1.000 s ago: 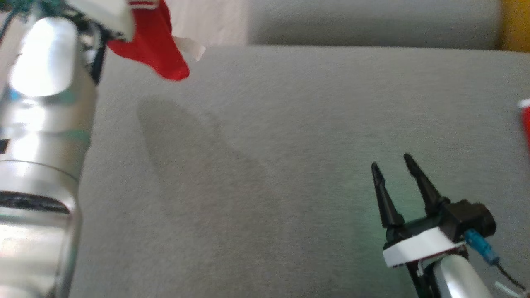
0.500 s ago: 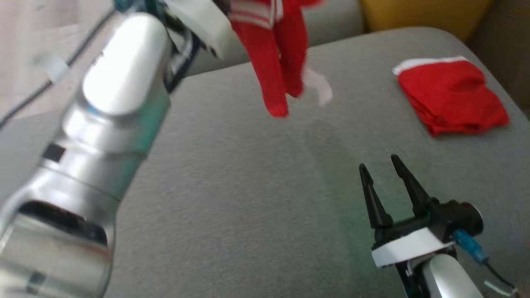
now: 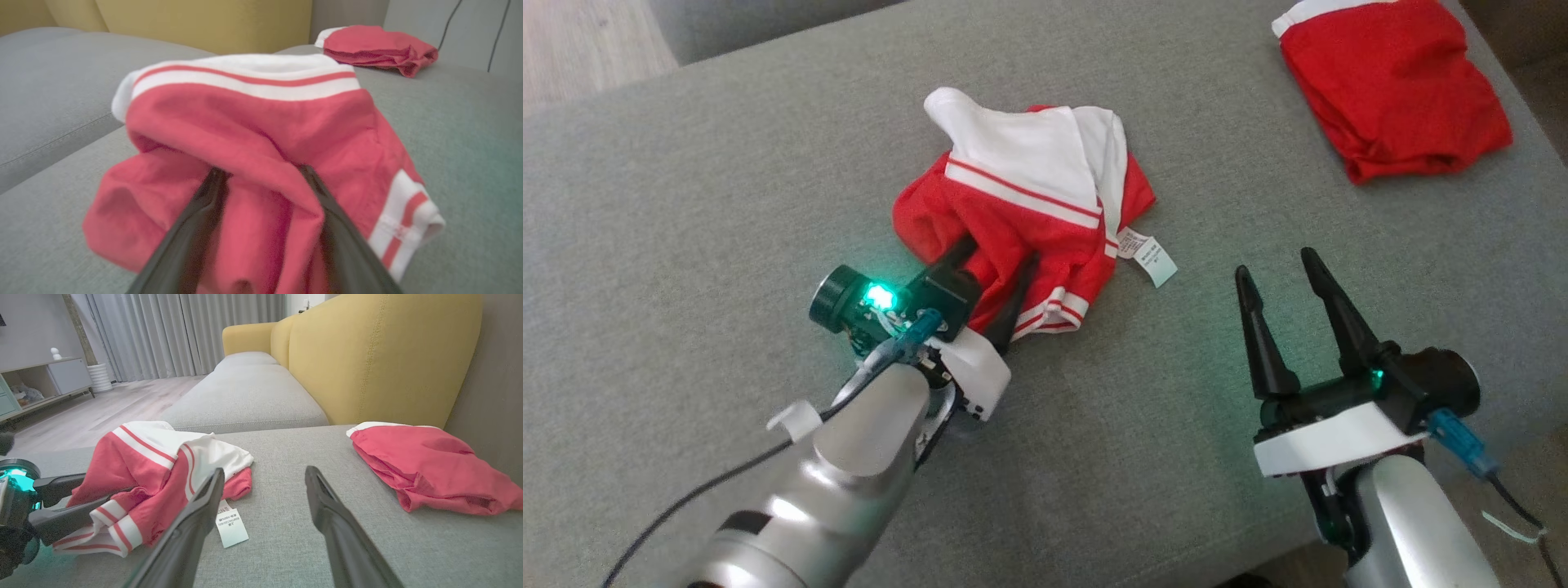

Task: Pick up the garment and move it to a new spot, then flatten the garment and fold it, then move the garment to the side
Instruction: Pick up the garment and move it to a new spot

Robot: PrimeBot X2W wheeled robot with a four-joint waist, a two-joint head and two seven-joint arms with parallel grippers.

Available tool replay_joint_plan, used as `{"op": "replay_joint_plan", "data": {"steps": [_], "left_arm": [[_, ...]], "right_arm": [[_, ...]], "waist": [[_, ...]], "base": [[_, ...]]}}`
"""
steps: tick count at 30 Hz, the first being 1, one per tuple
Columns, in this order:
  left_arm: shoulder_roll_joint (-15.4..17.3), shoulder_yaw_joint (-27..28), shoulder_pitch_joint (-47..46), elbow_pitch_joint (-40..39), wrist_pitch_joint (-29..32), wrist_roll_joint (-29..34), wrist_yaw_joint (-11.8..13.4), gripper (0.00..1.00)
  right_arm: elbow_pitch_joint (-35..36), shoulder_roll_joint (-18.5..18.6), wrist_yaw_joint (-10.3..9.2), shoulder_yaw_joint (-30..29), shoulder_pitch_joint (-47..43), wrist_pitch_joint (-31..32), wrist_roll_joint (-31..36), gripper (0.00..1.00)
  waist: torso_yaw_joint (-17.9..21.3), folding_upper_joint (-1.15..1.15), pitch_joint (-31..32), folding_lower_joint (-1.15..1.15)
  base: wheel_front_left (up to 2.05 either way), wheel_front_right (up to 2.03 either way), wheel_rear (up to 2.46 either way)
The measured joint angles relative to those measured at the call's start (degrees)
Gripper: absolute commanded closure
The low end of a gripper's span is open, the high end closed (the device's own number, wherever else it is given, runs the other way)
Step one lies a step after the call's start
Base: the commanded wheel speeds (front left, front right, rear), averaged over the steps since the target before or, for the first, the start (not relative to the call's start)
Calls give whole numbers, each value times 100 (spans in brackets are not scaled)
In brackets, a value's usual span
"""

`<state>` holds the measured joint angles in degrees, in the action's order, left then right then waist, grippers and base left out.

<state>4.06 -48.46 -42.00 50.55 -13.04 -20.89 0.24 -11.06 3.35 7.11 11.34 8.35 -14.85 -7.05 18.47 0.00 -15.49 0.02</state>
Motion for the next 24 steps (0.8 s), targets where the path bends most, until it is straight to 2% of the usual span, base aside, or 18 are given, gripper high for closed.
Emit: {"op": "replay_joint_plan", "data": {"steps": [2,4,9,12,13,18,24], "left_arm": [[-69,21,13,-76,-90,-40,129,0],[-122,118,82,-366,-127,-68,359,0],[-141,800,932,-2073,-145,60,947,0],[-102,1258,1827,-2826,-151,290,1049,0],[-102,1258,1827,-2826,-151,290,1049,0],[-26,2016,3229,-3723,-151,765,1223,0],[-30,2948,4591,-4540,-151,876,1235,0]], "right_arm": [[-19,-8,0,-81,-10,0,1,0],[-24,-11,-1,-141,-26,0,7,0],[-22,-20,0,-323,-163,0,67,0],[-26,-22,0,-449,-359,0,153,0],[-26,-22,0,-449,-359,0,153,0],[-23,-31,0,-673,-780,0,265,0],[-26,-57,-1,-844,-1376,1,411,0]], "waist": [[-56,0,-30,0],[-158,0,-15,-1],[-580,0,198,-2],[-868,0,422,-2],[-868,0,422,-2],[-1319,0,876,-3],[-1765,0,1406,-3]], "base": [[0,0,0],[0,0,0],[0,0,0],[0,0,0],[0,0,0],[0,0,0],[0,0,0]]}}
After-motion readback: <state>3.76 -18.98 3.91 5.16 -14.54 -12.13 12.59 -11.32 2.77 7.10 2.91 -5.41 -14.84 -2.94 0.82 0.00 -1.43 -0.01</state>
